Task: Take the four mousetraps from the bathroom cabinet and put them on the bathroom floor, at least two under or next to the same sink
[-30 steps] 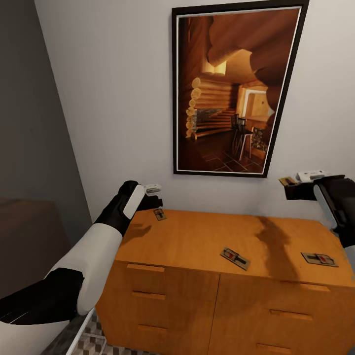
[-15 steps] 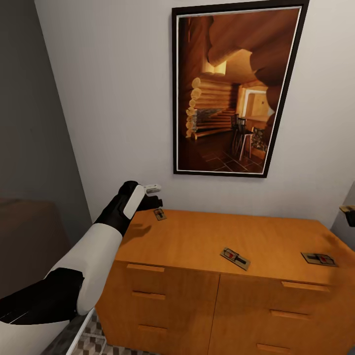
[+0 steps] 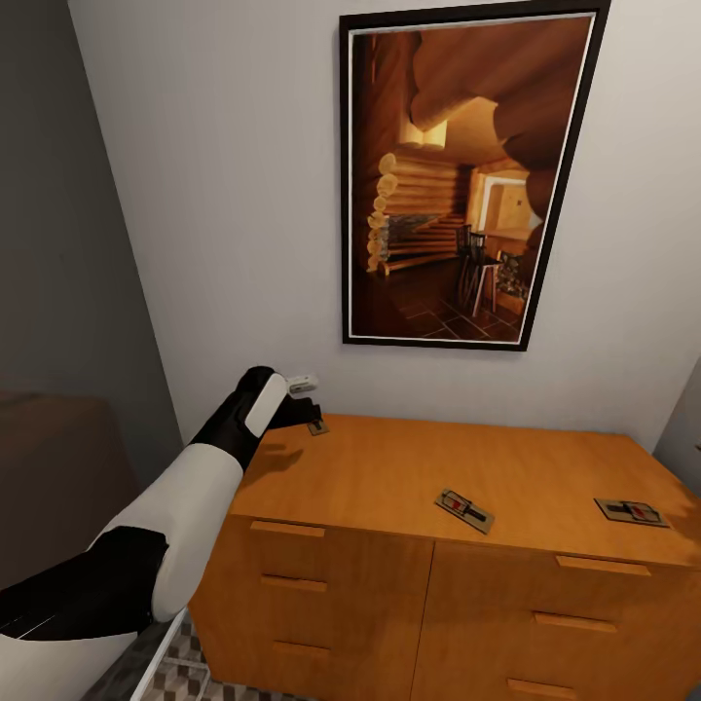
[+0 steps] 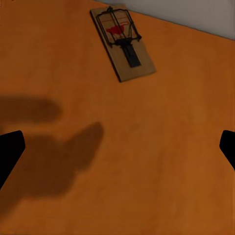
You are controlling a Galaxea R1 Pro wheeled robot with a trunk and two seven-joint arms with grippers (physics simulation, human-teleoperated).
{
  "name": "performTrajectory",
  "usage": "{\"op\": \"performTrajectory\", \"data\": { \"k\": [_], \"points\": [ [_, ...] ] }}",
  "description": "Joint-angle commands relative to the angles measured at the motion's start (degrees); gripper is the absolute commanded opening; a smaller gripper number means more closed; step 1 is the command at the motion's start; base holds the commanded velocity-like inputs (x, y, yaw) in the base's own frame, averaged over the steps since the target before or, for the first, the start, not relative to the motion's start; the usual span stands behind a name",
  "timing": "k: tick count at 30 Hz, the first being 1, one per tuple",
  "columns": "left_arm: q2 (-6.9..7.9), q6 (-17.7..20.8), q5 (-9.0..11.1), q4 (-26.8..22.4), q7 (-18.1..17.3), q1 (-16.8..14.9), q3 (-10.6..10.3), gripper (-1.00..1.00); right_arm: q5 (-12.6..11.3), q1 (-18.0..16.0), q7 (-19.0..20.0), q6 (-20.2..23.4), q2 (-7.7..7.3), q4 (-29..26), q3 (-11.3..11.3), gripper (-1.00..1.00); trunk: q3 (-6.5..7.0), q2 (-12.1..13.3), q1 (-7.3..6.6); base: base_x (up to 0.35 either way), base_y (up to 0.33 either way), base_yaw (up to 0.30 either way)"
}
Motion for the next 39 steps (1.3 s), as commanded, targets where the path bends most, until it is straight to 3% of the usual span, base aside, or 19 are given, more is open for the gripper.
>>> {"op": "performTrajectory", "data": {
  "k": [1, 8, 26, 39],
  "points": [
    [0.0, -0.2, 1.0, 0.0, 1.0, 0.0, -0.1, 1.0, -0.4, -0.1, 0.0, 0.2, -0.08, -0.1, 0.3, -1.0, -0.07, 0.0, 0.0, 0.0, 0.0, 0.0],
    [0.03, -0.6, 2.4, -0.1, 1.9, 0.0, -0.1, 1.0, -0.4, -0.1, 0.2, 0.2, -0.01, -0.3, 0.2, -1.0, -0.07, 0.0, 0.0, 0.0, 0.0, 0.0],
    [0.07, -0.6, 2.6, -0.4, 2.0, 0.0, -0.2, 1.0, -0.5, -0.1, 0.4, 0.2, -0.37, -0.3, 0.1, -1.0, -0.07, 0.0, 0.0, 0.0, 0.0, 0.0],
    [0.06, -0.6, 2.5, -0.6, 2.0, 0.0, -0.3, 1.0, -0.5, -0.1, 4.4, 0.2, -0.44, -3.2, 0.1, -1.0, -0.07, 0.0, 0.0, 0.084, 0.0, 0.0]
  ]
}}
